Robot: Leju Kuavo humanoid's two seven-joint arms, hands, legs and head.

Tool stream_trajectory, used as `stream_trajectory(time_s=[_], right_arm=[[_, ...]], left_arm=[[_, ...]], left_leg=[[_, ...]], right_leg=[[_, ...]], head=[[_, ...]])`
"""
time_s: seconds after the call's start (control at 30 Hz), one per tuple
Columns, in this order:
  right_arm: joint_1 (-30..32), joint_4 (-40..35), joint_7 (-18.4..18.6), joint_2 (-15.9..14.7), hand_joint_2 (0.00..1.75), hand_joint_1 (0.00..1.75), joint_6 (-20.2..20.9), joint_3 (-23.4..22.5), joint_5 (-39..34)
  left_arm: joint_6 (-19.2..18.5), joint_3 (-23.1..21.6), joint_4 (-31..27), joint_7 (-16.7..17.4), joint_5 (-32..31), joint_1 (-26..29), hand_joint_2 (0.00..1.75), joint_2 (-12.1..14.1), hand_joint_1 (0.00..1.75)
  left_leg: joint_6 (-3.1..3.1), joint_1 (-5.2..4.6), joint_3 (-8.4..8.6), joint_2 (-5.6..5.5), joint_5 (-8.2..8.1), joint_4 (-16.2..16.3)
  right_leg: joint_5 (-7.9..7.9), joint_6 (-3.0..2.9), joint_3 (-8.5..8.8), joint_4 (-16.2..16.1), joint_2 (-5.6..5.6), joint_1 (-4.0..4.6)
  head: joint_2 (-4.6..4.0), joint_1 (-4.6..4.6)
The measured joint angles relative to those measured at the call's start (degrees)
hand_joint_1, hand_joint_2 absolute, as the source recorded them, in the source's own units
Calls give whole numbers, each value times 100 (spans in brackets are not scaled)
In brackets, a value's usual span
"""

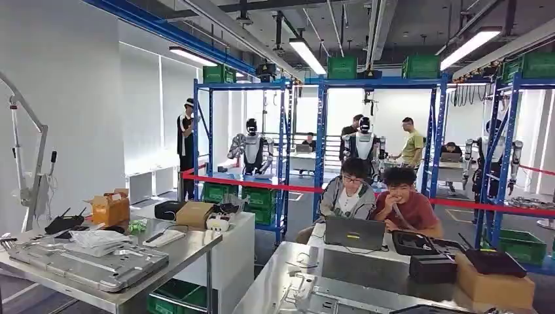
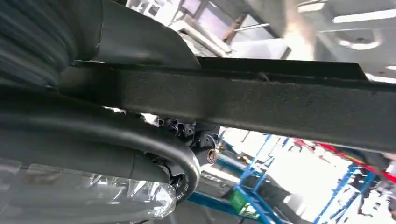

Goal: Take the parts from the cabinet and place them on the table.

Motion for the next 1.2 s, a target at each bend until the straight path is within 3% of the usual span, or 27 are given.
stream_trajectory(time_s=[0.03, 0.1, 0.13, 0.17, 0.2, 0.23, 0.27, 0.3, 0.33, 0.43, 0.47, 0.5, 0.53, 0.57, 0.6, 0.63, 0.67, 0.7, 0.77, 0.8, 0.83, 0.87, 0.9, 0.93, 1.2], right_arm=[[-26, -2, 0, 0, 175, 175, 0, -2, 7], [-18, 0, 0, 7, 175, 175, 6, -2, 15], [-1, 0, 0, 7, 175, 175, 13, -2, 17], [6, 0, -2, 7, 175, 175, 13, -2, 20], [4, -2, 0, 7, 175, 175, 13, -2, 20], [-7, 0, 0, 4, 175, 175, 13, -2, 28], [-33, -2, 0, 4, 175, 175, 13, -4, 35], [-59, -2, 0, 4, 175, 175, 13, -4, 44], [-109, -4, -2, 24, 175, 175, 18, -4, 50], [-80, -2, -2, 20, 175, 175, 42, -7, 59], [-79, -4, -7, 20, 175, 175, 52, -9, 61], [-100, -4, -13, 31, 175, 175, 52, -9, 72], [-121, -4, -13, 42, 175, 175, 52, -9, 87], [-125, -4, -13, 53, 175, 175, 52, -9, 94], [-116, -4, -15, 75, 175, 175, 55, -9, 94], [-94, -4, -18, 96, 175, 175, 55, -9, 101], [-82, -4, -18, 98, 175, 175, 55, -9, 103], [-82, -4, -18, 101, 175, 175, 52, -9, 105], [-106, -4, -13, 107, 175, 175, 52, -11, 120], [-129, -4, -11, 112, 175, 175, 52, -11, 127], [-150, -4, 0, 105, 175, 175, 52, -18, 144], [-166, -4, 2, 105, 175, 175, 52, -22, 149], [-167, -4, 0, 105, 175, 175, 55, -22, 151], [-160, -4, -2, 105, 175, 175, 52, -24, 153], [-230, -4, 11, 105, 175, 175, 52, -24, 220]], left_arm=[[4, 0, 0, -2, 0, 3, 0, 2, 0], [7, 2, 0, 0, 0, 13, 0, 2, 0], [7, 2, 0, 0, 0, 11, 0, 2, 0], [7, 4, 0, 0, 0, 10, 0, 2, 0], [7, 4, 0, 0, 0, 6, 0, 2, 0], [7, 4, 0, 0, 0, 2, 0, 0, 0], [7, 4, 0, 0, 0, 0, 0, 0, 0], [7, 4, 0, 0, 2, -3, 0, 2, 0], [13, 4, 0, -2, 9, -5, 0, -2, 0], [13, 7, 0, 2, 15, -4, 0, -2, 0], [13, 7, 0, 2, 15, -13, 0, -2, 0], [13, 7, 0, 2, 15, -21, 0, 0, 0], [13, 7, 0, 2, 18, -16, 0, 0, 0], [13, 7, 0, 2, 18, -10, 0, 0, 0], [13, 7, 0, 4, 26, 4, 0, 0, 0], [13, 7, 0, 4, 28, 13, 0, 0, 0], [13, 7, 0, 4, 28, 13, 0, 0, 0], [13, 9, 0, 4, 26, 9, 0, 0, 0], [18, 7, -2, 9, 26, 0, 0, 0, 0], [24, 9, 0, 11, 26, 0, 0, 2, 0], [24, 9, 0, 13, 26, 0, 0, 0, 0], [22, 7, 0, 13, 28, 3, 0, 0, 0], [22, 11, 0, 17, 28, 10, 0, 0, 0], [24, 13, 0, 17, 28, 9, 0, 0, 0], [54, 13, 0, 4, 18, 1, 0, -4, 0]], left_leg=[[20, -14, -2, 59, 2, -2], [39, -32, -1, 189, -10, 0], [43, -32, 1, 254, -13, 1], [44, -32, 5, 321, -18, 1], [42, -28, 8, 376, -25, 2], [31, -22, 24, 439, -38, 4], [7, -24, 46, 497, -55, 4], [-16, -55, 55, 539, -70, 4], [-45, -97, 35, 580, -82, 21], [-75, -131, 88, 769, -79, -20], [-123, -114, 82, 732, -137, -1], [-135, -85, 45, 480, -248, 143], [-138, -83, -121, 303, -464, 519], [-143, -75, -331, 225, -682, 987], [-150, -77, -545, 173, -851, 1452], [-153, -75, -710, 150, -912, 1784], [-152, -75, -744, 141, -843, 1809], [-145, -73, -647, 140, -651, 1560], [-136, -50, -235, 139, -126, 583], [-129, -34, -98, 114, -11, 218], [-124, -47, -50, 98, -69, 97], [-114, -47, -67, 103, -62, 123], [-109, -38, -63, 104, -55, 103], [-109, -47, -65, 103, -52, 103], [-74, -66, -74, 46, -37, 104]], right_leg=[[-216, -5, -182, 410, -98, 14], [-564, 10, -614, 1347, -166, 13], [-571, 11, -726, 1557, -177, 13], [-470, 15, -704, 1495, -193, 13], [-279, 15, -574, 1204, -220, 12], [-19, 13, -321, 705, -286, 14], [232, 2, -21, 123, -476, 21], [215, 6, 107, -155, -790, 53], [175, -37, 185, -244, -779, 138], [199, -84, 141, -224, -599, 129], [222, -134, 173, -252, -550, 47], [223, -156, 170, -252, -518, 34], [222, -200, 170, -251, -482, 32], [221, -245, 169, -251, -442, 30], [216, -253, 170, -250, -393, 34], [214, -255, 173, -248, -339, 40], [213, -255, 179, -245, -295, 41], [212, -254, 183, -239, -254, 38], [191, -227, 188, -213, -197, 24], [176, -200, 175, -193, -179, 27], [157, -164, 126, -135, -153, 81], [178, -135, 116, -157, -144, 74], [164, -142, 117, -150, -138, 67], [182, -207, 119, -160, -138, 67], [205, -175, 175, -242, -185, 67]], head=[[-2, -7], [-2, -11], [-2, -15], [-2, -13], [-2, -9], [-2, -9], [-2, -9], [-2, -2], [-4, -2], [-2, -9], [-2, -9], [0, -9], [0, 2], [-2, 2], [-2, 9], [-2, 4], [-2, 4], [-2, 4], [-2, 9], [-2, 9], [-4, 17], [-2, -7], [4, 0], [0, -5], [-2, -7]])
